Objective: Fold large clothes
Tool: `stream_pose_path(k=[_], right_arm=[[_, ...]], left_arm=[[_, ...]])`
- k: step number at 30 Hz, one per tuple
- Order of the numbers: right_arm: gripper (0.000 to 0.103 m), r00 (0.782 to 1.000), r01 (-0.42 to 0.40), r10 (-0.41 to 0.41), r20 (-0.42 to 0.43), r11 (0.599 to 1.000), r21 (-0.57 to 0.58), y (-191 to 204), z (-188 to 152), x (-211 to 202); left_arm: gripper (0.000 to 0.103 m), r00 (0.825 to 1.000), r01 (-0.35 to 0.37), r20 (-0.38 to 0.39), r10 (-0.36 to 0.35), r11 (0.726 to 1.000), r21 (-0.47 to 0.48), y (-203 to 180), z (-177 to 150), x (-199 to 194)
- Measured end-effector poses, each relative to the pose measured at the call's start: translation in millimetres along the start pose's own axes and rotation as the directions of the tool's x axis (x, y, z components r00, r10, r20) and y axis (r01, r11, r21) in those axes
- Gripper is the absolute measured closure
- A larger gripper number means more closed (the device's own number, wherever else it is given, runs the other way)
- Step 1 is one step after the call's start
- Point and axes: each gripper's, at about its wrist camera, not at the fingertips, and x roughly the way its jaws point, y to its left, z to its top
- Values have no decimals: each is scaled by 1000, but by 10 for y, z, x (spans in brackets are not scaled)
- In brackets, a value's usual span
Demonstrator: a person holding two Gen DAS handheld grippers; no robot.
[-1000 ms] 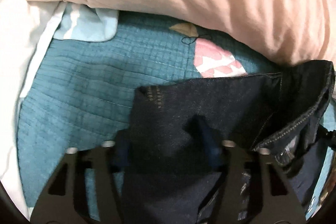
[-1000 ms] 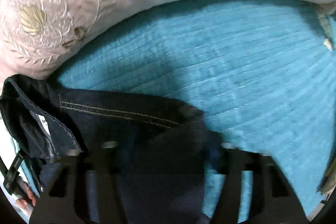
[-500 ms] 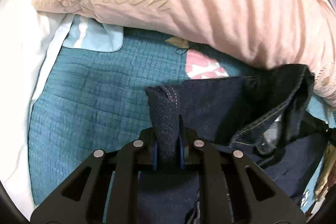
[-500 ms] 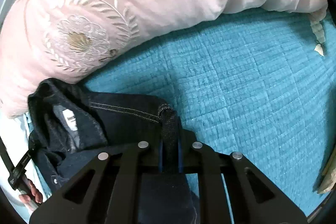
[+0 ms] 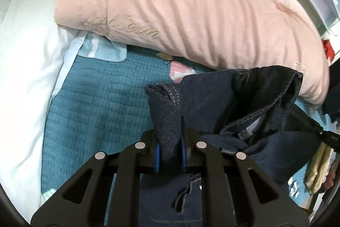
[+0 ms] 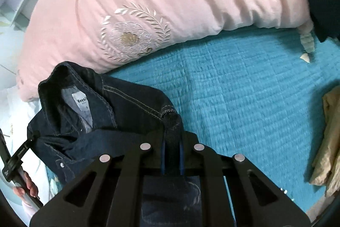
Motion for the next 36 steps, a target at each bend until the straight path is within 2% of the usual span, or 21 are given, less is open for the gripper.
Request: stream_pose_path(k=[4, 5, 10, 15, 20, 25, 28, 31, 34, 36], right_arm=[[95, 1000, -6, 6, 16, 1000, -18, 51, -193, -281], [95, 998, -9, 7, -62, 999, -35, 54, -212, -336], [95, 999, -29, 28, -36, 999, -33, -23, -515, -714], [95, 999, -43, 43, -14, 999, -24, -131, -1018, -1087], [95, 999, -29, 29, -26, 1000, -5, -291, -1517, -1249], [94, 993, 11, -9, -114, 1000, 21, -520, -2071, -1049], [96, 980, 103, -98, -176, 995, 19, -657, -2393, -759], [96, 964, 134, -116, -241, 989, 61, -815, -2656, -503], [96, 960, 137, -110, -256, 987, 87, -879, -2768, -447], [96, 961, 142, -119, -248, 987, 74, -852, -2771, -491]], left_arm=[[89, 1000, 13, 16, -13, 1000, 6, 14, -197, -236], [89, 1000, 24, 19, -24, 1000, 4, 27, -256, -310], [89, 997, 66, 41, -66, 998, 8, 75, -634, -705], [89, 993, 107, 46, -108, 994, 13, 176, -1090, -1037], [89, 989, 148, 20, -148, 989, 4, 319, -1580, -1182], [87, 986, 166, -28, -165, 986, 26, 433, -2163, -1119], [85, 988, 135, -90, -128, 989, 68, 473, -2574, -938], [85, 989, 87, -129, -73, 991, 107, 529, -2938, -732], [83, 986, 91, -147, -78, 992, 88, 569, -2978, -678], [75, 989, 80, -128, -68, 992, 96, 563, -2922, -754]])
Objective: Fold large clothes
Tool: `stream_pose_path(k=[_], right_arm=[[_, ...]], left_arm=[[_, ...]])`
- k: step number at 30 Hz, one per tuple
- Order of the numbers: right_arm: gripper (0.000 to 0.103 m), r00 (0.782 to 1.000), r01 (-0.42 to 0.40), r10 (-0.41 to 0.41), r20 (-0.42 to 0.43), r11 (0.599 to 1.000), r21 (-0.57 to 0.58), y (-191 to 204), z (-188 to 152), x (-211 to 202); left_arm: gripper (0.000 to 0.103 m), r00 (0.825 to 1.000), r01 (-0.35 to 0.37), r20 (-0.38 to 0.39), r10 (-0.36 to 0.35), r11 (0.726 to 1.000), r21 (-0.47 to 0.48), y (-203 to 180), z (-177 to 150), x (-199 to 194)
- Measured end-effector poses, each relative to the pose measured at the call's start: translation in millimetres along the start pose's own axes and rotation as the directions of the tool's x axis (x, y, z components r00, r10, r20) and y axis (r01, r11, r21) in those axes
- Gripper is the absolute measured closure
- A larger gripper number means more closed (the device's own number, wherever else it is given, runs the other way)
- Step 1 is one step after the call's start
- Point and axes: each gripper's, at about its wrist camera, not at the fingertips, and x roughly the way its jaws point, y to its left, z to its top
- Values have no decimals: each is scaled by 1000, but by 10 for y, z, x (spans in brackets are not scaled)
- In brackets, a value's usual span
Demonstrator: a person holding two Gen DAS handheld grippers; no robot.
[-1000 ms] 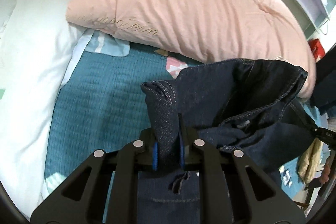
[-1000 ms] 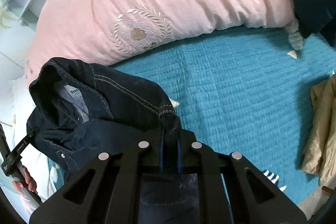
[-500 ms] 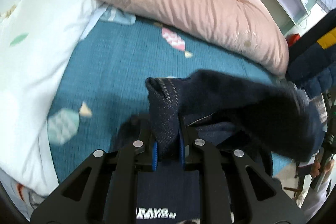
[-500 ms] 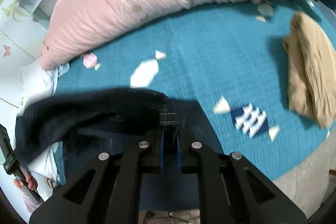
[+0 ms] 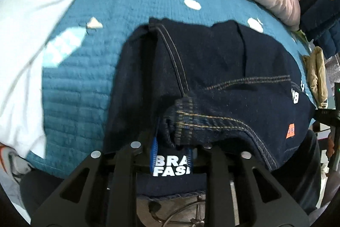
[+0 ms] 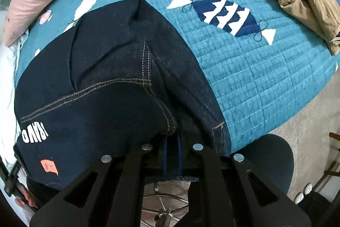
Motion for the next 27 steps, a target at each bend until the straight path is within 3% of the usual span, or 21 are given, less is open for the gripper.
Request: stream_pose_path(k=[4, 7, 11, 15, 18, 21, 23, 27], right_arm=[[88, 999, 25, -24, 32, 999, -37, 64, 1, -207], [70, 999, 38, -38, 24, 999, -19, 7, -8, -304], [59, 998, 33, -34, 44, 999, 27, -132, -65, -481], [56, 992, 63, -69, 108, 996, 65, -223, -95, -750], [56, 988, 22, -25, 155, 1000, 22, -170, -84, -948], [62, 991, -29, 40, 125, 996, -90, 123, -42, -925], [82, 993, -77, 90, 78, 983, -165, 384, -2, -817], [98, 996, -86, 88, -1, 980, -180, 684, 59, -496]], left_arm=[[31, 996, -82, 25, 82, 996, 37, -44, -26, -175], [23, 995, -98, 15, 97, 995, 24, -15, -66, -289], [23, 990, -142, 16, 141, 989, 34, -5, -111, -480], [21, 979, -199, 45, 198, 979, 34, 19, -105, -711], [20, 974, -215, 75, 212, 976, 33, 4, -48, -838], [20, 977, -195, 94, 190, 979, 52, -121, 122, -831], [20, 986, -134, 110, 127, 989, 55, -244, 251, -805], [22, 993, -71, 96, 66, 996, 55, -461, 503, -536]])
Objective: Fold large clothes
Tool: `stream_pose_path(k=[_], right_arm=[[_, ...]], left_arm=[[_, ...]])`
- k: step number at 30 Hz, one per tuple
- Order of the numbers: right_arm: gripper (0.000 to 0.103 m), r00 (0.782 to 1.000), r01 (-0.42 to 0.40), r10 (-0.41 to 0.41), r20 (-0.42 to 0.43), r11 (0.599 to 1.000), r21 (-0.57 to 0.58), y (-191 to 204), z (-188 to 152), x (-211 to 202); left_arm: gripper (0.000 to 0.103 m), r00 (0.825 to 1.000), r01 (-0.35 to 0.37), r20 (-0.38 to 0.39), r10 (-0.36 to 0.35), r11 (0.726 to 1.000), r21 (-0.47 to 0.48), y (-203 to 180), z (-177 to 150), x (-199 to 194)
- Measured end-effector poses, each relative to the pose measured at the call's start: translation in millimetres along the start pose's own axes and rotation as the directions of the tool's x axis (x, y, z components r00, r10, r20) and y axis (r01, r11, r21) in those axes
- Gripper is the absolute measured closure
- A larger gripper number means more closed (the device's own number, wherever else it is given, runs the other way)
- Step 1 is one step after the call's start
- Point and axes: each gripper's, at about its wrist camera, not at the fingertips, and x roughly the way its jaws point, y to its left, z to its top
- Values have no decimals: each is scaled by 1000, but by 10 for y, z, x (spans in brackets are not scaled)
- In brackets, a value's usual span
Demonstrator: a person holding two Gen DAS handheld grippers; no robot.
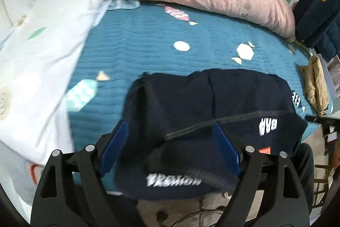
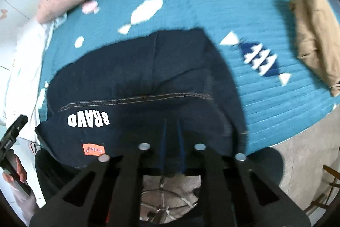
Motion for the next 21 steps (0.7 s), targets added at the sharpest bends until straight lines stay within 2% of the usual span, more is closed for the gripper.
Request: stream_pose_path(k=[2, 3, 4, 5, 7, 9, 10, 11, 13, 18, 21], right_arm=[[100, 999, -13, 13, -36, 1000, 8, 51, 33, 194], [101, 998, 21, -19, -67, 1000, 20, 46, 42, 330], [101, 995, 31, -27, -94, 999, 43, 7, 31, 430], [101, 992, 24, -14, -127, 997, 72, -50, 4, 531], [101, 984, 54, -37, -175, 994, 95, -128, -72, 678], [103, 974, 79, -53, -218, 991, 111, -235, -202, 839], [103, 979, 56, -28, -203, 990, 133, -293, -255, 869], [103, 983, 32, -5, -182, 989, 147, -333, -284, 865], [103, 984, 16, 15, -175, 985, 172, -372, -293, 864], [101, 981, 81, -52, -186, 985, 151, -269, -273, 814], [101, 990, 34, -18, -138, 993, 112, -66, -269, 538]], left_arm=[[43, 998, 29, -51, -29, 1000, -5, -55, 6, 211], [63, 993, 26, -115, -27, 1000, -12, -72, -21, 373], [77, 981, 5, -193, -7, 1000, -14, -81, -97, 568], [80, 976, -12, -218, 9, 1000, -10, -80, -155, 648], [82, 966, -15, -256, 13, 1000, -7, -62, -349, 790], [83, 966, -12, -257, 0, 999, -44, 18, -494, 840], [87, 974, 4, -227, -22, 997, -76, 77, -558, 837], [90, 977, -4, -212, -14, 996, -85, 107, -592, 854], [90, 977, -6, -214, -12, 997, -82, 111, -597, 922], [90, 971, -78, -228, 72, 997, -16, -55, -557, 908], [90, 965, -87, -251, 79, 996, -23, -97, -477, 771]])
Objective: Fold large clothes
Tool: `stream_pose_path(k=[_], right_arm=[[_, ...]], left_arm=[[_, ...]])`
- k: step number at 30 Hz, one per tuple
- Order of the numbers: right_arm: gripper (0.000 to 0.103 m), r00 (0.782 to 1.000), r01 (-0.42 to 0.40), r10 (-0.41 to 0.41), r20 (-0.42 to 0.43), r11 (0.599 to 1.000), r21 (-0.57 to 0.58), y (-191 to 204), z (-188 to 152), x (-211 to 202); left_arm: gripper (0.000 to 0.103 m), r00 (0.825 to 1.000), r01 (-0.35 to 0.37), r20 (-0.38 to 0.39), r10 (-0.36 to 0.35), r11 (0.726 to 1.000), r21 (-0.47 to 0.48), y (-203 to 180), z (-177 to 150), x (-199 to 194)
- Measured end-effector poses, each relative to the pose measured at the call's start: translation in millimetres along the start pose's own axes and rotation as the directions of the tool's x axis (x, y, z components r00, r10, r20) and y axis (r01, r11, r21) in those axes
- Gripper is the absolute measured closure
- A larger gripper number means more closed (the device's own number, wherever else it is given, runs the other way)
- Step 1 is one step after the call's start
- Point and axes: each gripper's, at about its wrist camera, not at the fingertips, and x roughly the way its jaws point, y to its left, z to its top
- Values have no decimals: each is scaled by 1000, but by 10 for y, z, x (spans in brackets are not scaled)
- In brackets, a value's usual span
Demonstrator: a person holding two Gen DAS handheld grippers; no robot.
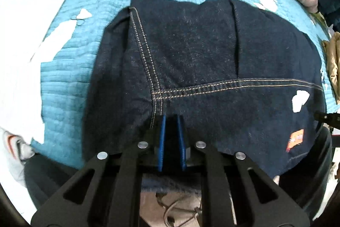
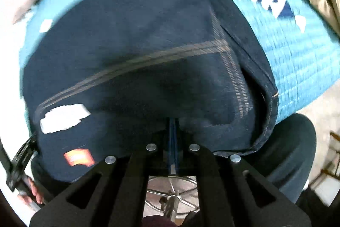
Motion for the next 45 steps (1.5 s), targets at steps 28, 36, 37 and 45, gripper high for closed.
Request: stream_pose_path(k=[28, 36, 37, 45], right_arm=[[98, 976, -195, 207, 68, 969, -153, 954, 705, -509], [103, 994, -110, 108, -26, 989, -103, 1254, 1118, 278], [103, 994, -108, 105, -38, 990, -91, 1213, 1133, 405], [97, 983, -182, 182, 0, 983, -39, 941, 1091, 92]], left_arm=[[85, 975, 185, 112, -191, 981, 59, -972, 785, -532], [86, 991, 131, -4, -131, 991, -30, -940, 1297, 425], [87, 992, 125, -5, -125, 992, -34, -940, 1277, 494], [80, 997, 71, 29, -72, 997, 34, -1148, 1255, 204]])
